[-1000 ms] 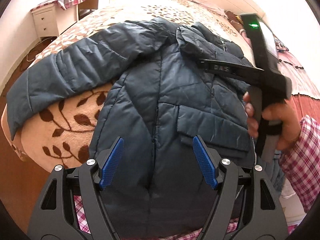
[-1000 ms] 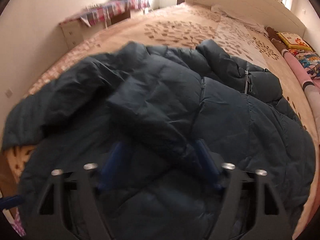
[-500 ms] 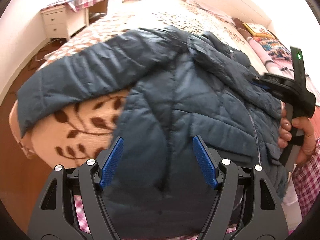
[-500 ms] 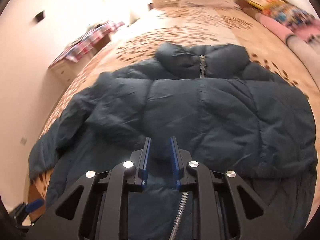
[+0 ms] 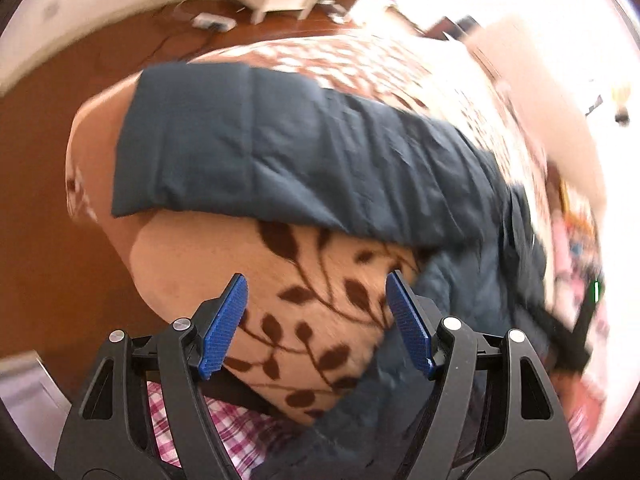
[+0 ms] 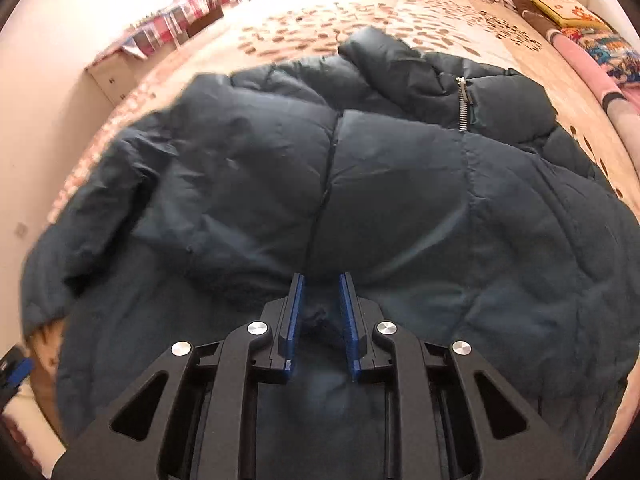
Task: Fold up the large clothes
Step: 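Grasp the other sleeve with the left tool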
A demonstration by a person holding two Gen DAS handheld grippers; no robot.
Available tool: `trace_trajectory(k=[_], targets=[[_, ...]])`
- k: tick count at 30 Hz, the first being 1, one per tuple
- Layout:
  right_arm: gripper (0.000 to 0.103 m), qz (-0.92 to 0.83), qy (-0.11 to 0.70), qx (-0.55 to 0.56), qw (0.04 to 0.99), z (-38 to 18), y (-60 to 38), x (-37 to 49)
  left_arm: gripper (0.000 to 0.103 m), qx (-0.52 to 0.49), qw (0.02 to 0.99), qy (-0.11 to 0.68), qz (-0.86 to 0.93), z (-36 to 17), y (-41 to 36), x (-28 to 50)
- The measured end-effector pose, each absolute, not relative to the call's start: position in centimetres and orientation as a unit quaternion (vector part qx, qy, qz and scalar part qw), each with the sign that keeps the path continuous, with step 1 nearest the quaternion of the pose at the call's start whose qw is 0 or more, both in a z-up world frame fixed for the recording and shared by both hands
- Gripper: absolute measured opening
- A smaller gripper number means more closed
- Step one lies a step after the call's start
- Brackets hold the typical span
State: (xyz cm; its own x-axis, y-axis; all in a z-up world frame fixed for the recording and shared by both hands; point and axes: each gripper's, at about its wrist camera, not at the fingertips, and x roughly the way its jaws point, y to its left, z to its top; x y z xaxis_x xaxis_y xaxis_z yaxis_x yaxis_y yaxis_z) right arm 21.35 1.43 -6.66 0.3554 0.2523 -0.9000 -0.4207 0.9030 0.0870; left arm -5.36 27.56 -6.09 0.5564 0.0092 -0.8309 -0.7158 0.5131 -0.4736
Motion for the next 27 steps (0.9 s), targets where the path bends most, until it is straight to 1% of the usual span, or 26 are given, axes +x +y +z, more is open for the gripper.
trace_trajectory(k=[3,8,9,12,16,17,18,19,20,21,22,24,27], targets=[[0.022,0.233,0.523,-0.045,0.819,-5.3,-0.1,19.0,0.071,-0.479,0.748,0.388,0.247,-7.4,29.1,-5.4],[0.022,0.267,0.512,-0.027,0.816,-3.8,-2.2,14.5,0.071,-0.540,0.723,0.352,0.248,-9.2,30.4,-4.5],[0.022,0.271,0.510,-0.026,0.816,-3.5,-2.7,13.8,0.072,-0.551,0.718,0.344,0.251,-9.6,30.6,-4.5],[0.022,0.275,0.504,-0.024,0.819,-2.9,-4.1,11.9,0.073,-0.565,0.713,0.318,0.266,-9.9,30.7,-4.4],[0.022,0.265,0.497,-0.028,0.826,-2.5,-5.8,9.9,0.073,-0.559,0.719,0.293,0.291,-9.6,30.8,-4.2],[0.022,0.263,0.497,-0.028,0.827,-2.5,-6.3,9.6,0.070,-0.559,0.718,0.289,0.297,-9.6,31.1,-4.1],[0.022,0.260,0.496,-0.028,0.828,-2.4,-6.9,9.3,0.058,-0.555,0.718,0.289,0.305,-9.7,31.5,-3.8],[0.022,0.258,0.496,-0.027,0.829,-2.4,-7.3,9.1,0.053,-0.548,0.717,0.293,0.315,-9.9,31.7,-3.8],[0.022,0.255,0.497,-0.025,0.829,-2.4,-7.8,8.9,0.039,-0.538,0.714,0.304,0.328,-10.1,32.0,-3.6],[0.022,0.249,0.498,-0.022,0.830,-2.5,-8.3,8.8,0.028,-0.529,0.714,0.310,0.337,-10.2,32.1,-3.6],[0.022,0.244,0.500,-0.018,0.831,-2.6,-8.8,8.7,0.026,-0.517,0.719,0.315,0.342,-10.3,32.1,-3.5],[0.022,0.231,0.507,-0.004,0.830,-2.9,-10.0,8.7,0.014,-0.502,0.728,0.316,0.343,-10.0,32.5,-3.6],[0.022,0.215,0.515,0.014,0.830,-3.2,-11.8,8.6,0.007,-0.462,0.754,0.309,0.349,-8.2,32.9,-3.5]])
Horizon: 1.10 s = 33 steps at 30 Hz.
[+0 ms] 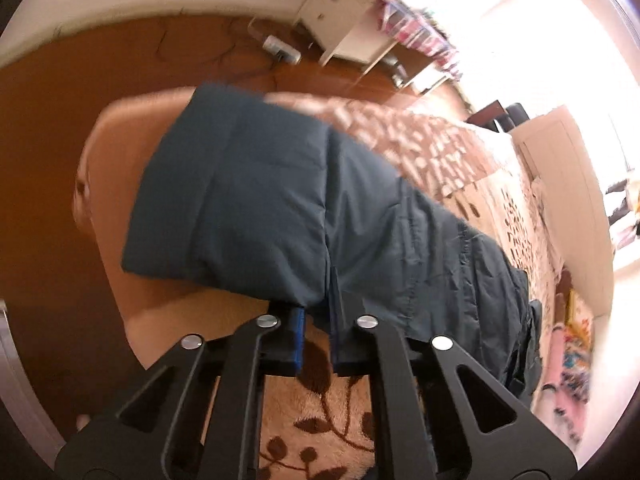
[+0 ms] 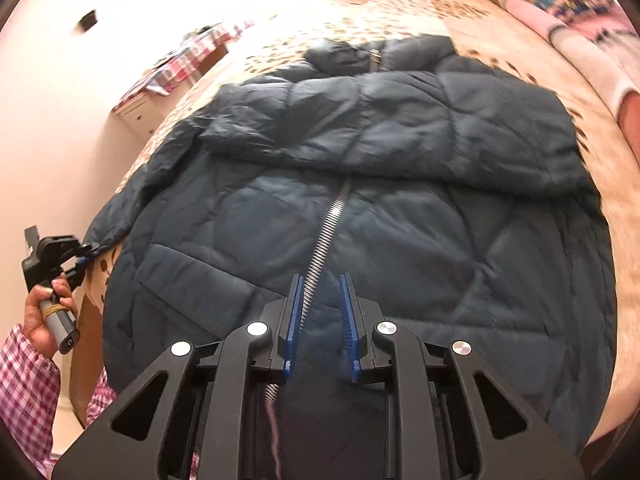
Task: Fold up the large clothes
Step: 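Grasp the other sleeve with the left tool, then fold the held sleeve across the jacket body with the left tool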
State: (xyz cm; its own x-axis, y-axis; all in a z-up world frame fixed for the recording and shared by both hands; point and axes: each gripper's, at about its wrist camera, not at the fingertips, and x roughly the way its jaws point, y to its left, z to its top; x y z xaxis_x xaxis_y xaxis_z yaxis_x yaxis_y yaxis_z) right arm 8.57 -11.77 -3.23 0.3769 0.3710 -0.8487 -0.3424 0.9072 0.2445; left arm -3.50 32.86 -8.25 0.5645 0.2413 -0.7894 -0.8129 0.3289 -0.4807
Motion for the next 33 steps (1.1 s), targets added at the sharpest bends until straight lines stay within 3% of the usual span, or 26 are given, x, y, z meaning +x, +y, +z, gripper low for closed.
trace_trajectory(k=[10,15,19,25,33], targets=[[0.022,0.170,0.498,0.058,0.848,-2.1,-17.6,7.5,0.005,-0.241,0.896,0.219,0.303,6.1,28.7,-0.3],[0.022,0.149,0.477,0.088,0.862,-1.3,-21.1,7.0,0.005,-0.154,0.952,0.168,0.202,13.6,22.6,2.4],[0.022,0.129,0.463,0.110,0.870,-0.9,-24.1,6.4,0.005,-0.107,0.974,0.164,0.112,16.5,16.6,5.0],[0.022,0.099,0.458,0.151,0.870,-1.8,-28.8,5.1,0.005,-0.045,0.974,0.223,-0.012,14.3,6.3,10.6],[0.022,0.073,0.462,0.181,0.865,-3.3,-32.8,4.1,0.005,0.023,0.928,0.366,-0.067,3.0,-4.7,16.1]])
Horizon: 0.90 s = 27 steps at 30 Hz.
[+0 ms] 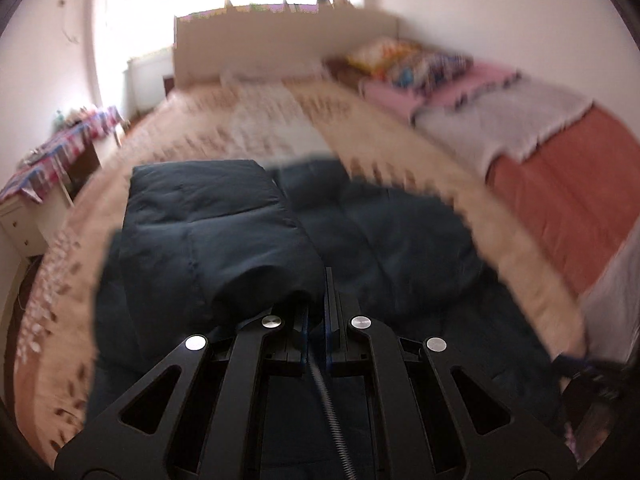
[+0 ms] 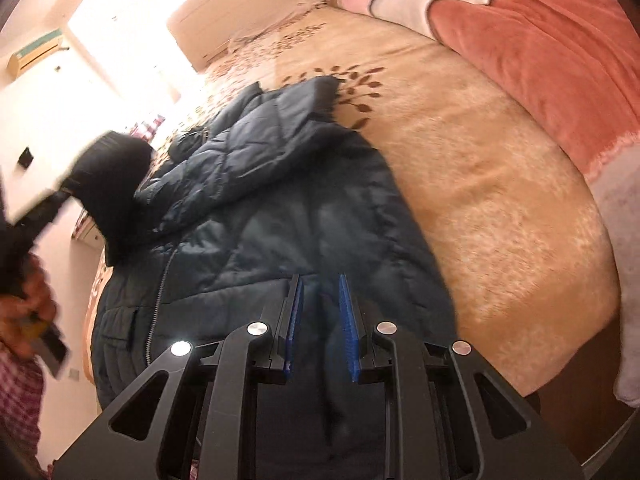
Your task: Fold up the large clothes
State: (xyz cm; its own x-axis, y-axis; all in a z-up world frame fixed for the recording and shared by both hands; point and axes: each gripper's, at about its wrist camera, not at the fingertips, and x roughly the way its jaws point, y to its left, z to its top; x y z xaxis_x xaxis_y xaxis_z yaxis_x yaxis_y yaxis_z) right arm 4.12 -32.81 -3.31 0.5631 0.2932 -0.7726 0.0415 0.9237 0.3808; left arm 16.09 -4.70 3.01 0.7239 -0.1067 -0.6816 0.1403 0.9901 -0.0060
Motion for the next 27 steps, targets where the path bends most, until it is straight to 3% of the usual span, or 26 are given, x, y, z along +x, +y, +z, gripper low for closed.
trace_trajectory(k=[2,4,6,8,14,19,27], targets=[[0.022,0.072,0.461,0.185,0.865,-3.5,-33.3,4.0,0.007,0.037,0.917,0.391,-0.065,0.7,-6.2,16.4],[0.022,0.073,0.461,0.186,0.864,-3.6,-33.5,3.9,0.017,0.046,0.901,0.425,-0.071,-0.8,-6.8,16.8],[0.022,0.075,0.463,0.189,0.863,-3.8,-33.6,3.9,0.054,0.054,0.886,0.451,-0.091,-2.0,-7.4,16.3],[0.022,0.078,0.465,0.191,0.861,-3.9,-33.5,3.9,0.065,0.061,0.879,0.459,-0.115,-2.1,-8.1,15.5],[0.022,0.096,0.469,0.183,0.859,-4.0,-32.0,4.0,0.065,0.060,0.868,0.462,-0.174,-0.7,-8.8,12.6],[0.022,0.108,0.466,0.161,0.863,-3.5,-30.6,3.8,0.065,-0.013,0.891,0.426,-0.157,2.1,-4.1,9.8],[0.022,0.125,0.474,0.155,0.858,-3.8,-29.0,3.8,0.065,-0.153,0.895,0.416,-0.053,1.7,2.7,14.7]])
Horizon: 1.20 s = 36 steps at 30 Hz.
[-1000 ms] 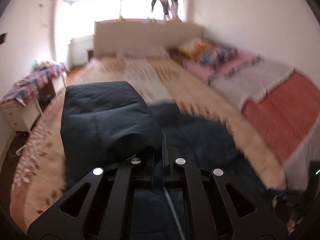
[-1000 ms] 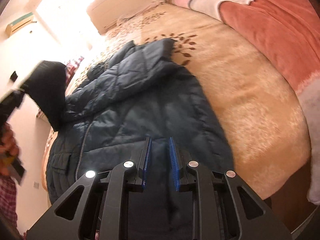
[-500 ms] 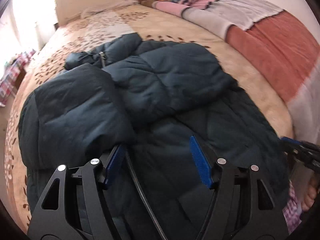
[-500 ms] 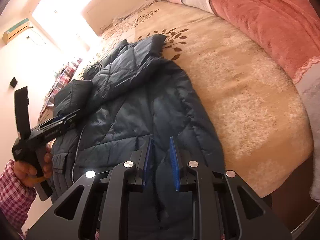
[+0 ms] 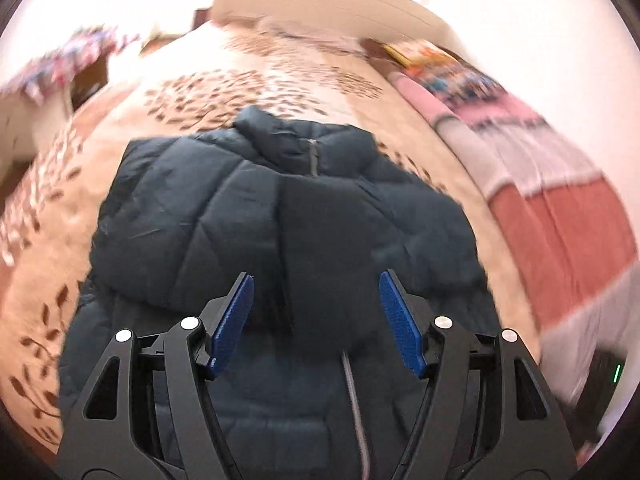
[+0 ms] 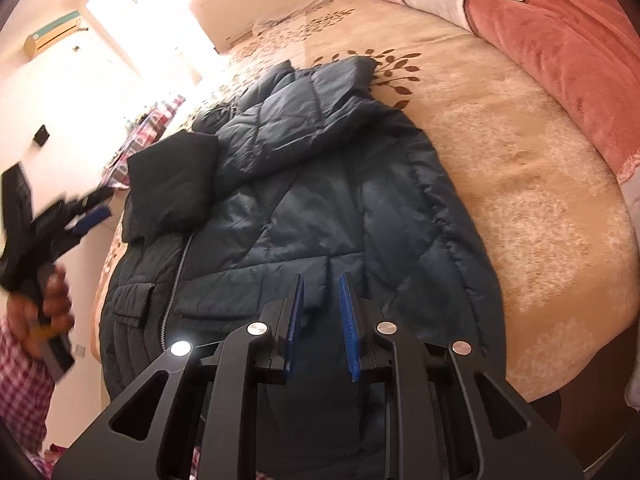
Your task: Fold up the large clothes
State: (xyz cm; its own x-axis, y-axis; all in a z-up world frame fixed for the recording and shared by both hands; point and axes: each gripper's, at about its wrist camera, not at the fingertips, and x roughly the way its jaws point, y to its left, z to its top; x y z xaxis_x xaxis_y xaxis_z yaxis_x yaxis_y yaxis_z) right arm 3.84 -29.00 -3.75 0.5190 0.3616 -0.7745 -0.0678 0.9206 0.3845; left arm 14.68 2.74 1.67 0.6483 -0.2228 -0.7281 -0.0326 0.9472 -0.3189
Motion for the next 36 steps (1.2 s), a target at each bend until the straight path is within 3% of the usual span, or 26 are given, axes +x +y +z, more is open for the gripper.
trace_trajectory(k=[6,14,27,36], targets=[[0.022,0.119,0.473,0.155,0.859,-3.5,-29.4,3.5,0.066,-0.206,0.847,0.482,-0.090,-1.1,-0.7,18.2],[0.022,0.120,0.471,0.159,0.859,-3.5,-29.6,3.5,0.067,-0.137,0.848,0.434,-0.273,3.7,-9.5,14.9],[0.022,0.179,0.455,0.128,0.863,-1.7,-24.4,7.0,0.067,-0.025,0.886,0.458,-0.065,2.0,-2.7,9.9],[0.022,0.197,0.471,0.135,0.849,-2.1,-18.9,13.4,0.067,-0.013,0.872,0.488,0.026,-0.4,2.4,6.7]])
